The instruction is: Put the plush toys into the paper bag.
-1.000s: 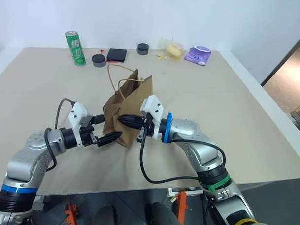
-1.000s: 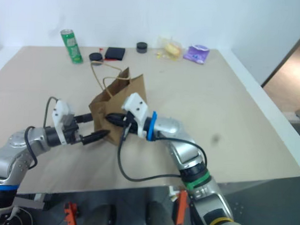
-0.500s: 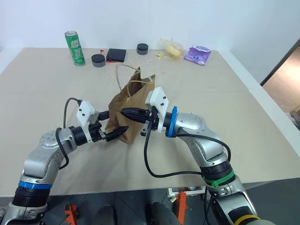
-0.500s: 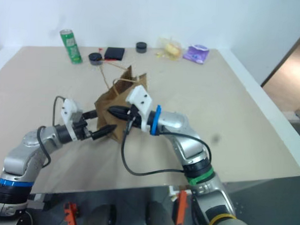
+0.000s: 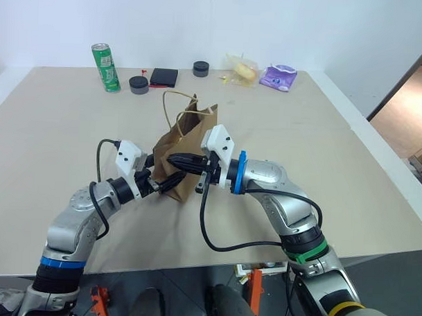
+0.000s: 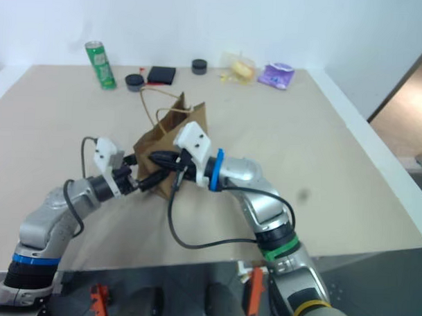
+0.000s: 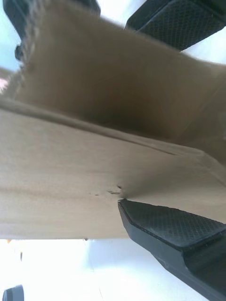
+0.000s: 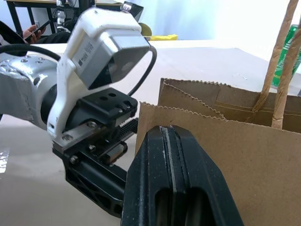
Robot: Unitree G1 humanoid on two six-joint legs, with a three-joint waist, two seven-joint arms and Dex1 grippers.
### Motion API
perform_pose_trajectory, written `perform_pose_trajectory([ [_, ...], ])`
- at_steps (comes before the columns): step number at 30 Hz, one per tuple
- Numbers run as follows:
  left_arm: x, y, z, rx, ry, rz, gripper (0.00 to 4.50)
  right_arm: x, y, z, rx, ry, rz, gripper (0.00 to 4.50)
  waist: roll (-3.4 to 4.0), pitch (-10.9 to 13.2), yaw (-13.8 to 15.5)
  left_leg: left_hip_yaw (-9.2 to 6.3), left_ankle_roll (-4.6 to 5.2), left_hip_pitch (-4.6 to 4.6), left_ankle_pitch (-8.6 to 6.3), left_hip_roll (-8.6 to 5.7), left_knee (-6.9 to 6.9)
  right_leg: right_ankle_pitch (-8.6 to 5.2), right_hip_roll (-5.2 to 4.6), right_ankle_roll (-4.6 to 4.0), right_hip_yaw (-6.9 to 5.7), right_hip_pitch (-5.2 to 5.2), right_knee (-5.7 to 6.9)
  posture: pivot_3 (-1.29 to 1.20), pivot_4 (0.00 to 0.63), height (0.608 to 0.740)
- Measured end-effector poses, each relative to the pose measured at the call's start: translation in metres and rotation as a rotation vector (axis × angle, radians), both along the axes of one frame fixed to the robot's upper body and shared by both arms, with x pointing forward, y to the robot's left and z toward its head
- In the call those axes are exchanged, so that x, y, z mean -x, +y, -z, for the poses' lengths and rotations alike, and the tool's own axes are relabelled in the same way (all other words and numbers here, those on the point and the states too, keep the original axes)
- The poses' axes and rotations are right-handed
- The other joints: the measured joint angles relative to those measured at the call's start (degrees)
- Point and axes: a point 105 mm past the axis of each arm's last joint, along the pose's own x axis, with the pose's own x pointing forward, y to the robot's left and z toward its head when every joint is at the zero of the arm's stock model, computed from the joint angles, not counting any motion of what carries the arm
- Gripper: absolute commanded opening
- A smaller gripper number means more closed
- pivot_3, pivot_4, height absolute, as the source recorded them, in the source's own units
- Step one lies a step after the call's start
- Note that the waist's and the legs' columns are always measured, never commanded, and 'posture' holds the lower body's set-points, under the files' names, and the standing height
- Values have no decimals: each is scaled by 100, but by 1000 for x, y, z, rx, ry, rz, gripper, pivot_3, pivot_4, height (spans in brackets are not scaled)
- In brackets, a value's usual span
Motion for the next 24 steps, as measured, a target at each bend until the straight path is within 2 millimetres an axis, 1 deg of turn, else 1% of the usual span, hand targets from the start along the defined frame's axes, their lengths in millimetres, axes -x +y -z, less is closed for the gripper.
perform_pose_trajectory([
  [1,-1,0,0,-5,-2,-9,3987,0,0,0,0,1,0,0,0,0,0,0,0,0,0,0,0,0,0,0,0,0,0,0,150,740],
  [2,-1,1,0,-6,-6,-15,3557,0,0,0,0,3,-1,0,0,0,0,-1,0,0,0,0,0,0,0,0,-1,0,0,0,150,740],
  [3,-1,0,0,-4,-10,-17,3242,0,0,0,0,5,-1,0,0,0,0,-1,0,0,0,0,0,0,0,0,-2,0,0,0,150,740],
  [4,-1,0,-1,-3,-13,-18,2797,0,0,0,0,6,-1,0,0,0,0,-1,0,0,0,0,0,0,0,0,-2,0,0,0,150,740],
  [5,-1,0,-1,-1,-15,-19,2241,0,0,0,-1,7,-2,0,0,0,1,-1,0,0,0,0,0,0,0,0,-1,0,0,0,150,740],
  [6,-1,0,-1,-1,-17,-19,1889,0,1,0,-1,8,-2,0,0,0,0,-1,0,0,0,0,0,0,0,0,-1,0,0,0,150,740],
  [7,-2,0,-1,0,-18,-24,1325,1,1,0,-4,10,-4,0,0,0,0,-1,0,0,0,0,0,0,0,0,-1,0,0,0,150,740],
  [9,-2,1,-2,0,-19,-27,858,1,1,0,-6,13,-6,0,0,0,0,-1,0,0,0,0,0,0,0,0,-1,0,0,0,150,740],
  [10,-2,1,-2,1,-20,-28,344,1,0,0,-5,16,-7,0,0,0,1,-1,0,0,0,0,0,0,0,0,-1,0,0,0,150,740],
  [11,-2,1,-2,1,-20,-30,28,2,-2,-1,-5,17,-9,0,0,0,1,-1,0,-1,0,0,0,0,0,0,-1,0,0,0,150,740],
  [12,-3,1,-2,1,-19,-30,28,3,-4,-3,-7,15,-13,0,0,0,3,-1,0,-1,0,0,0,0,-1,0,-1,0,0,0,150,740],
  [13,-3,1,-2,5,-20,-27,28,5,-13,-11,-25,22,-14,0,0,0,3,-1,0,-2,0,-1,0,0,-2,0,-2,0,0,0,150,740],
  [14,-4,2,-3,4,-20,-29,28,6,-18,-15,-39,26,-12,0,0,0,5,-1,0,-3,0,-2,0,0,-2,0,-1,0,-1,0,150,740],
  [15,-4,3,-3,3,-21,-26,28,7,-31,-21,-66,53,-6,0,0,0,16,-2,0,-4,0,-4,0,0,-4,0,-2,0,-1,0,150,740],
  [18,-4,8,-5,3,-17,-5,0,8,-69,-36,-120,126,15,970,0,0,33,-1,0,-6,0,-8,1,-1,-9,-1,-1,0,-3,0,150,740],
  [20,-2,14,-8,-5,-19,23,0,9,-105,-50,-132,150,54,1928,0,2,36,0,1,-5,-1,-11,1,-16,-10,-26,0,1,-5,0,150,740],
  [21,-1,16,-10,-6,-23,34,0,11,-117,-57,-142,151,62,2403,0,1,36,-1,2,-4,-2,-11,0,-17,-9,-27,0,1,-5,0,150,740],
  [23,3,15,-17,-18,-28,113,0,23,-139,-64,-94,189,34,3396,5,5,27,-2,4,-2,-3,-9,-2,-20,-5,-33,0,0,-4,0,150,740],
  [24,5,15,-18,-26,-31,133,0,26,-145,-67,-79,194,30,3779,5,5,22,-3,5,0,-3,-9,-5,-21,-4,-34,-1,0,-4,0,150,740],
])
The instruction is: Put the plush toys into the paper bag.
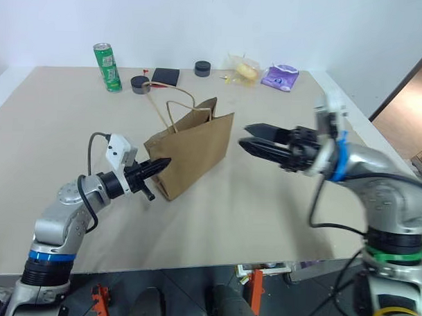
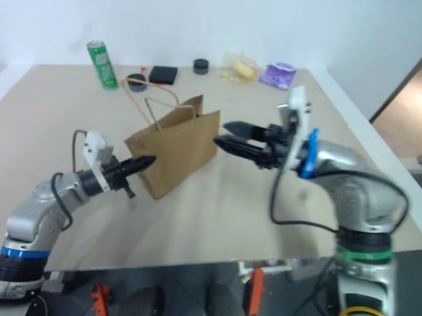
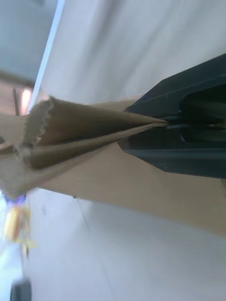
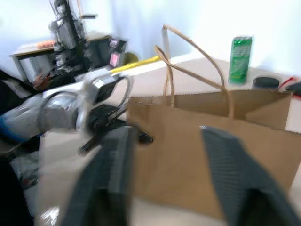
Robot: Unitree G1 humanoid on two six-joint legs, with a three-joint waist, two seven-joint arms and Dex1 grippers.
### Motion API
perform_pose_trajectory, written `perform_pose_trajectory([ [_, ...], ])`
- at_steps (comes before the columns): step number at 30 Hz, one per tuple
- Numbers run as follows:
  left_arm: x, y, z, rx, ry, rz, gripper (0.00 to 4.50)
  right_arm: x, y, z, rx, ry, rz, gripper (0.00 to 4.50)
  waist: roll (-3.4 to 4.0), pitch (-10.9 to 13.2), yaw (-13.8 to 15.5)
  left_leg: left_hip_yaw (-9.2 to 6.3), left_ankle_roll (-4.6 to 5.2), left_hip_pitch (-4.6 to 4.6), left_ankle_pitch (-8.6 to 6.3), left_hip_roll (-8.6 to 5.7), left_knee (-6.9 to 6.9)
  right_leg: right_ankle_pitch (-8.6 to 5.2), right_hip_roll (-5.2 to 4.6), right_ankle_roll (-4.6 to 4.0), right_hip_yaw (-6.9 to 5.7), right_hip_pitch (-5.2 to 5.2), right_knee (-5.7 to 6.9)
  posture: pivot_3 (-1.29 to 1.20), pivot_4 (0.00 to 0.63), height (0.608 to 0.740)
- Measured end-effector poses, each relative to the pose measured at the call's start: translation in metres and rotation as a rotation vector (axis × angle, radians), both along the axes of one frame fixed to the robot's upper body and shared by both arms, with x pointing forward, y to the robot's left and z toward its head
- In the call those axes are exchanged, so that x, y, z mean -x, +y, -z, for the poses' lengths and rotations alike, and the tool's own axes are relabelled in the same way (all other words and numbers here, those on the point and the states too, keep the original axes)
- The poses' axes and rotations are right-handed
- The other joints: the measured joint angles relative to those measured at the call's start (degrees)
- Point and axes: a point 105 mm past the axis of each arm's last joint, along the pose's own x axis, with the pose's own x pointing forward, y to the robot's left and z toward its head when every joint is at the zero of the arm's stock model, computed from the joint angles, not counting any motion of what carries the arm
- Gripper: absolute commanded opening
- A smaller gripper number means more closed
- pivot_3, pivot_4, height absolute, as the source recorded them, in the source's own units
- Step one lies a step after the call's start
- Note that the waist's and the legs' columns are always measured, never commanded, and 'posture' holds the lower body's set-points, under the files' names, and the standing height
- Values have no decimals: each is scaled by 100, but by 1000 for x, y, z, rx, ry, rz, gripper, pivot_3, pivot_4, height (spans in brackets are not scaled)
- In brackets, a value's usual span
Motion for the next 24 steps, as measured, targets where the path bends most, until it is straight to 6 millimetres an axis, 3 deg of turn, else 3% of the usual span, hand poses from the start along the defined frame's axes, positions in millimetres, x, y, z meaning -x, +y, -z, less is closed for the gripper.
perform_pose_trajectory([
  [1,3,-2,-3,-8,1,61,0,6,-10,-3,36,11,-18,4379,2,2,-4,-1,3,2,-2,1,0,-2,3,-3,1,2,1,0,150,740],
  [2,9,-2,-7,-22,0,136,0,11,-23,-6,80,29,-20,4453,3,3,-7,-2,3,3,-2,3,0,-2,5,-4,1,0,0,0,150,740],
  [7,28,-4,-18,-94,20,366,0,16,-43,-11,131,59,-33,4453,4,3,-38,4,6,18,-4,4,-2,-3,8,-6,6,5,2,0,150,740],
  [11,36,-3,-4,-182,71,497,0,18,-51,-10,196,68,-44,4453,7,6,-30,6,5,16,-3,1,-2,-4,4,-5,7,4,1,0,150,740],
  [16,33,1,6,-236,62,509,0,20,-55,-12,214,72,-52,4453,7,7,-29,10,2,13,-7,3,-1,-6,4,-3,12,2,-1,0,150,740],
  [19,32,1,10,-261,39,505,811,22,-55,-12,218,75,-61,4500,8,7,-28,10,1,13,-9,5,-2,-8,4,-4,12,2,-1,0,150,740],
  [22,35,0,16,-256,51,495,2187,23,-53,-12,214,78,-69,4500,8,7,-24,10,0,12,-10,6,-2,-8,4,-3,11,1,-1,0,150,740],
  [24,37,-2,14,-253,48,493,2695,23,-52,-13,216,76,-69,4500,8,7,-20,10,0,12,-10,5,-1,-8,4,-3,12,2,-1,0,150,740],
])
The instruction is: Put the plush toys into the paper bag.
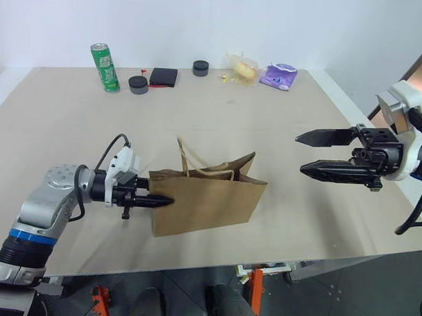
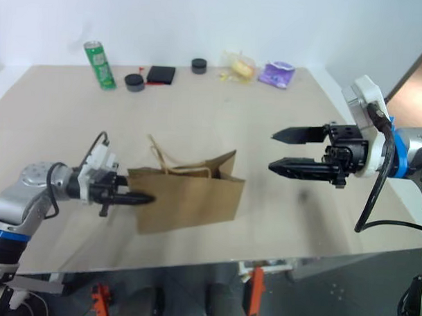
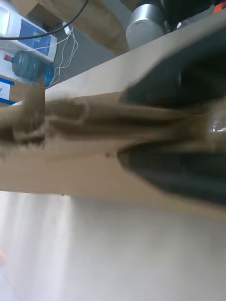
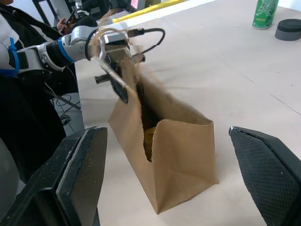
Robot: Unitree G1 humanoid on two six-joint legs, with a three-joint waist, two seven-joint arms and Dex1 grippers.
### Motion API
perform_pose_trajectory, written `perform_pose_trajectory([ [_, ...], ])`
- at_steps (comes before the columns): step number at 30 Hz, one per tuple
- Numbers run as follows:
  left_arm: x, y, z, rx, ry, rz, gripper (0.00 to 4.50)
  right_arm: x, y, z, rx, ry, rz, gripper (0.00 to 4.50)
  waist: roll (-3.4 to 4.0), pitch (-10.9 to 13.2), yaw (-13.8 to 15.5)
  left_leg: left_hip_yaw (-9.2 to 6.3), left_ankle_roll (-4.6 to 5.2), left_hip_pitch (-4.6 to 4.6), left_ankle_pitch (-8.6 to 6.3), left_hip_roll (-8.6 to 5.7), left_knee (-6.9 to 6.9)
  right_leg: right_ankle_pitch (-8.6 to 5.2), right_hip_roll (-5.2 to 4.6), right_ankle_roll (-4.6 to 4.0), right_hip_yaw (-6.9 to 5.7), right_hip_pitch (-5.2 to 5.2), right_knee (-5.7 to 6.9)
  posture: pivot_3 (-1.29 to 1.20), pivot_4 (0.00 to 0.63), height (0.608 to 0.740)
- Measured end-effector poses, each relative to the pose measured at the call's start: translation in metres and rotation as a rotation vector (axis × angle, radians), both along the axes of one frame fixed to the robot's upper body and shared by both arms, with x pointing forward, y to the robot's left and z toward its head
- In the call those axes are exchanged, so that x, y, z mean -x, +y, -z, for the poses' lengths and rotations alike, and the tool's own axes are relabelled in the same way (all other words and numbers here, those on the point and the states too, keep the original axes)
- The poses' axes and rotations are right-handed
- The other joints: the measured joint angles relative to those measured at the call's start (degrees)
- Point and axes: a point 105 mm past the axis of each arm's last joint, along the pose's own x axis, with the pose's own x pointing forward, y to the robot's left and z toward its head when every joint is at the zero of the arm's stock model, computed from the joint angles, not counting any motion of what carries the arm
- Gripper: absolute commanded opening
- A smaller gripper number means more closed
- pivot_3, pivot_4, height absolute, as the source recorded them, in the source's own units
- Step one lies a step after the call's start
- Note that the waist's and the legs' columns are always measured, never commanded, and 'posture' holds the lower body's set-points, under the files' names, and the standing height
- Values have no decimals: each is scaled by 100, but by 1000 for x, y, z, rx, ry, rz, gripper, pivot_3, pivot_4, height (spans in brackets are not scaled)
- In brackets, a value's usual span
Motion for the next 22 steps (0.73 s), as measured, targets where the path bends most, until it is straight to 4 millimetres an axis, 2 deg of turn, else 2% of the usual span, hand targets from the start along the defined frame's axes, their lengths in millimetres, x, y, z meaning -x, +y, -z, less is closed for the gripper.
perform_pose_trajectory([
  [3,4,0,-16,37,16,-32,4056,0,0,0,2,-3,3,4500,-2,2,0,0,0,-2,0,0,2,1,-1,1,1,-1,0,0,150,740],
  [4,5,2,-21,43,14,-40,4325,0,0,0,2,-3,3,4500,-3,2,0,0,0,-2,0,1,2,1,0,2,1,-1,0,0,150,740],
  [5,6,3,-24,47,11,-45,4325,0,0,0,2,-3,3,4500,-2,2,0,0,0,0,0,1,2,1,0,2,1,0,0,0,150,740],
  [6,9,12,-44,97,43,-87,4325,-1,-1,0,-1,-1,8,4500,-2,3,-8,-1,0,1,0,4,2,0,4,2,-1,-1,1,0,150,740],
  [10,9,23,-63,148,77,-140,4325,-3,-4,0,-6,5,21,4500,-1,7,-5,-3,0,2,0,4,2,0,4,1,-5,0,2,0,150,740],
  [11,7,29,-69,162,84,-169,4325,-5,-6,0,-3,2,36,4500,0,7,-5,-2,0,3,0,4,2,0,4,1,-5,0,2,0,150,740],
  [12,0,43,-77,179,79,-242,4325,-10,-12,1,2,-4,79,4500,0,7,-7,-2,0,5,0,3,2,0,4,0,-5,0,2,0,150,740],
  [13,-12,69,-78,170,72,-375,4325,-22,-31,11,47,-6,190,4500,3,5,-6,2,0,11,0,0,0,-3,1,-3,-3,4,2,0,150,740],
  [14,-14,72,-76,170,76,-391,4325,-23,-33,13,51,0,204,4500,2,6,-5,3,-1,11,-1,0,0,-3,1,-4,-3,4,2,0,150,740],
  [15,-24,86,-65,113,65,-471,4325,-29,-41,24,77,15,248,4500,2,6,-3,5,-2,9,-1,-1,0,-3,0,-4,-1,2,2,0,150,740],
  [16,-27,91,-61,87,59,-502,4325,-30,-43,26,83,21,258,4500,2,6,-2,6,-2,9,-1,-1,0,-3,0,-4,1,2,2,0,150,740],
  [18,-36,119,-40,-26,64,-628,4325,-34,-52,38,80,57,300,4500,3,6,-7,12,-5,9,-3,3,-2,-4,1,-6,5,-3,2,0,150,740],
  [20,-37,123,-30,-63,77,-642,4325,-36,-52,43,64,68,309,4500,3,7,-8,11,-9,5,-6,5,-2,-4,1,-6,4,-5,2,0,150,740],
  [22,-36,122,-30,-67,76,-629,4325,-39,-49,46,49,62,312,4500,3,7,-2,11,-10,0,-6,5,-2,-4,1,-5,3,-9,2,0,150,740],
])
